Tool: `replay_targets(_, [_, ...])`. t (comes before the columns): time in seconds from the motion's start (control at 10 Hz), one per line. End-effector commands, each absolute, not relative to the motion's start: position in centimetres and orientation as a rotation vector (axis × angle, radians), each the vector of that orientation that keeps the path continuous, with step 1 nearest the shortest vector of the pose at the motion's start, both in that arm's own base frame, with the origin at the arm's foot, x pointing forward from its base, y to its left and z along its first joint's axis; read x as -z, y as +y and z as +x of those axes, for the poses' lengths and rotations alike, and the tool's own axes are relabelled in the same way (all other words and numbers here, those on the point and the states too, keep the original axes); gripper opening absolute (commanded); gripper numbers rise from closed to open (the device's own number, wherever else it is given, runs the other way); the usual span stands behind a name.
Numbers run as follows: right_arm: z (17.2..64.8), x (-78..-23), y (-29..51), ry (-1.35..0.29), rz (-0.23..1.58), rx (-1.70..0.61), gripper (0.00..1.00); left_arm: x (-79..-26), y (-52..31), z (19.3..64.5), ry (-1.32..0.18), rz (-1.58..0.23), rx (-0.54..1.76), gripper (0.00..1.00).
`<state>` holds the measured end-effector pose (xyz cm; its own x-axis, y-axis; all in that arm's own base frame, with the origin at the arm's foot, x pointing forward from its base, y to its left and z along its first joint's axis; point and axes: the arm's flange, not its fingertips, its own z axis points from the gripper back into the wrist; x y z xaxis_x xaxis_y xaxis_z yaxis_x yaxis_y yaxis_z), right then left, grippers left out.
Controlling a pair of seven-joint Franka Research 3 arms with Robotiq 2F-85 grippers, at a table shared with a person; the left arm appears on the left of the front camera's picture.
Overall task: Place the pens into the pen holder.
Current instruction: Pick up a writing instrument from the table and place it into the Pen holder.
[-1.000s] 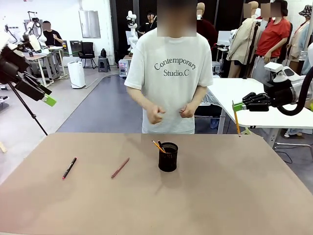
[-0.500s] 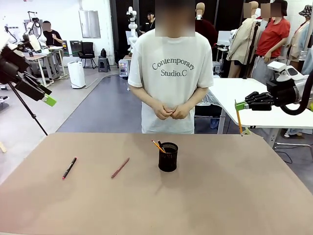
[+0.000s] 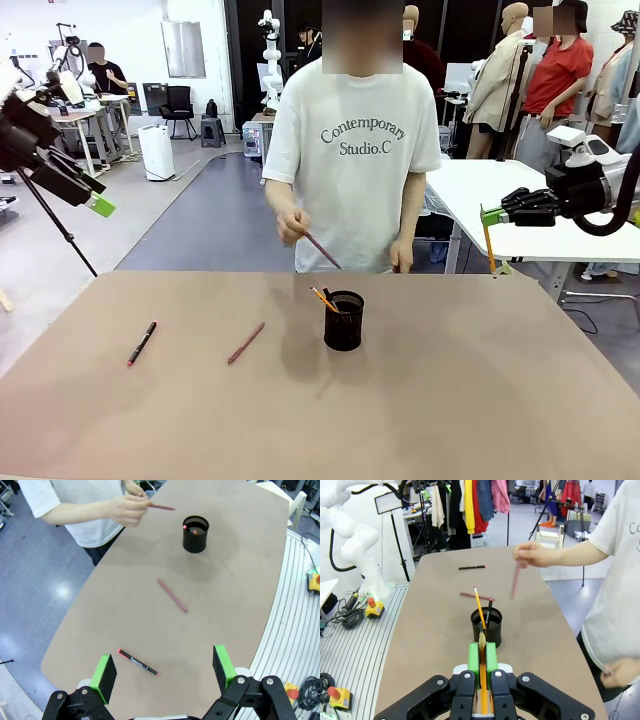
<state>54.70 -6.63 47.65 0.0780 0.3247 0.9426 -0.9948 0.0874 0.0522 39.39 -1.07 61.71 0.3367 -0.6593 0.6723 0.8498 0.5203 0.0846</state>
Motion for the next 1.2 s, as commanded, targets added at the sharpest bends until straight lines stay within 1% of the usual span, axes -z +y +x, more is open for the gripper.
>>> replay_targets(0.0, [54.7, -47.79, -6.55, -0.954, 0.936, -1.246, 0.0, -61.78, -1.02, 39.41, -0.72, -0.31, 1.005, 1.0])
replay_targets(0.7, [54.7, -47.65, -6.63, -0.951, 0.938, -1.245, 0.0, -61.78, -1.02, 39.41, -0.72, -0.31, 1.005, 1.0])
replay_targets(0.8, [54.84, -47.54, -6.27, -0.949, 0.96, -1.248, 0.0, -61.78, -1.02, 39.41, -0.72, -0.31, 1.005, 1.0])
replay_targets(1.1, [54.87, -47.85, -5.66, -1.034, 0.98, -1.203, 0.0, -61.78, -1.02, 39.41, -0.72, -0.31, 1.005, 1.0])
